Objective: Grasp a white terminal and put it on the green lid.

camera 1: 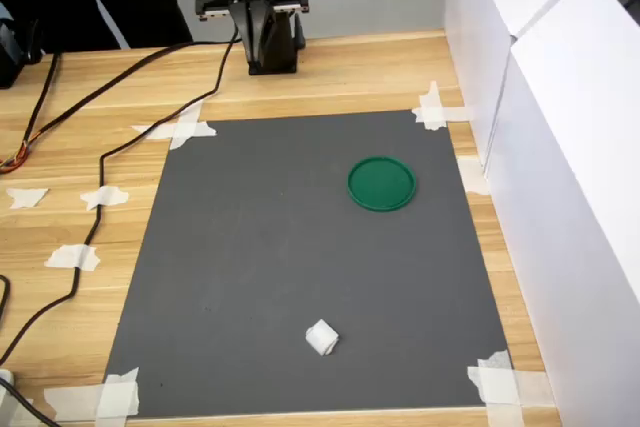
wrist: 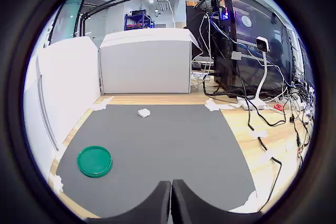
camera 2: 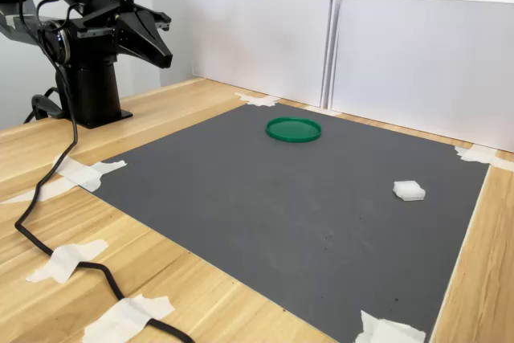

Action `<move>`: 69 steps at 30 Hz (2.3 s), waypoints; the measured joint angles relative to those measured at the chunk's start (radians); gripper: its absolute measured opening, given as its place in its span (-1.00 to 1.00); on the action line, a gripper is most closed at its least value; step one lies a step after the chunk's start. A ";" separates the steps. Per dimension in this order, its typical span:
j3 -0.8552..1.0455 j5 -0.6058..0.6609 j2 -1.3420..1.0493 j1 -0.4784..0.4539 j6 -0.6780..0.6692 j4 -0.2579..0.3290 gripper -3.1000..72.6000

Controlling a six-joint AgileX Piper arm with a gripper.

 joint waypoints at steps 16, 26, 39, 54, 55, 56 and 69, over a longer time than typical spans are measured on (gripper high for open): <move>0.000 0.000 0.000 0.000 0.000 0.000 -0.96; 0.000 -0.003 0.002 0.000 -0.001 -0.004 -0.96; -0.216 -0.036 0.321 0.000 -0.008 -0.011 -0.96; -0.654 0.208 0.846 0.000 -0.008 -0.030 -0.96; -0.674 0.211 0.878 0.000 -0.011 -0.030 -0.96; -0.694 0.219 0.912 0.000 -0.022 -0.030 -0.96; -0.953 0.401 1.273 0.000 -0.455 0.024 -0.96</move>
